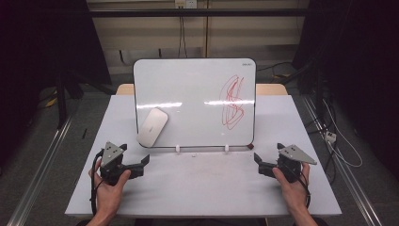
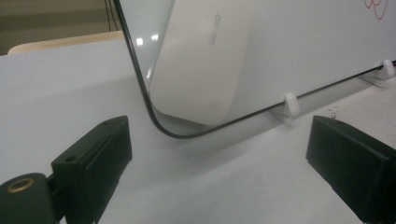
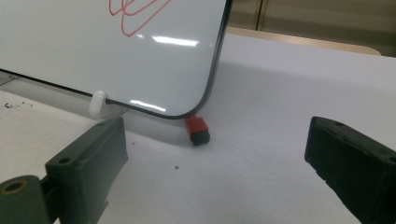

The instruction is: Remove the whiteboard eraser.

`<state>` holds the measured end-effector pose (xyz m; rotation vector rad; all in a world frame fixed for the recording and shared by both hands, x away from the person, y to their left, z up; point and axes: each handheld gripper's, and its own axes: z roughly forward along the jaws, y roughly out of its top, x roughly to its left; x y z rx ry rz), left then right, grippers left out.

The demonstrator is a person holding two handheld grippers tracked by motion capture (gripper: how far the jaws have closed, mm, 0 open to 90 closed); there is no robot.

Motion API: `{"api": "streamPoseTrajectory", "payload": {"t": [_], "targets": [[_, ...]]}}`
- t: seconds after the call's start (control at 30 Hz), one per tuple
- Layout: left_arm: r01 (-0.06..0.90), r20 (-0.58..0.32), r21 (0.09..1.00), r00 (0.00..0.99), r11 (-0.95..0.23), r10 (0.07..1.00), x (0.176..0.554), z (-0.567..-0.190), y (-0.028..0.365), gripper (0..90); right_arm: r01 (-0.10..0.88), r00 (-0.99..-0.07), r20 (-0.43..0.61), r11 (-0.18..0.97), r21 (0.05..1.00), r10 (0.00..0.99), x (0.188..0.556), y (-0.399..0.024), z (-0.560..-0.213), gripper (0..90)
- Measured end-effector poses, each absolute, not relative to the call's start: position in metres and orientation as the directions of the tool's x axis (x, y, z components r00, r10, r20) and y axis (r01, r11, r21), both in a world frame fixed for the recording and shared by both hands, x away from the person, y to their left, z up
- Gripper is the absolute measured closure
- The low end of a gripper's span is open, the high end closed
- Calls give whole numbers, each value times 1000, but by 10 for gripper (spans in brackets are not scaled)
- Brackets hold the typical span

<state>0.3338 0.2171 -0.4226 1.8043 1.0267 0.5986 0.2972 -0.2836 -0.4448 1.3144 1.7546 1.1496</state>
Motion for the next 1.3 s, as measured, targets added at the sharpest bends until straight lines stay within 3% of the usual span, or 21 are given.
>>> {"api": "streamPoseTrajectory", "payload": {"t": [0.5, 1.13, 1.3], "targets": [[396, -26, 885, 570, -246, 822, 338, -417, 209, 93, 384, -295, 16, 103, 917, 955, 299, -284, -446, 57], [349, 104, 866, 574, -358, 812, 366, -384, 193, 61, 382, -312, 14, 112, 918, 950, 299, -282, -444, 57], [363, 93, 860, 578, -358, 811, 376, -382, 187, 76, 390, -314, 23, 107, 914, 949, 301, -284, -446, 57]]}}
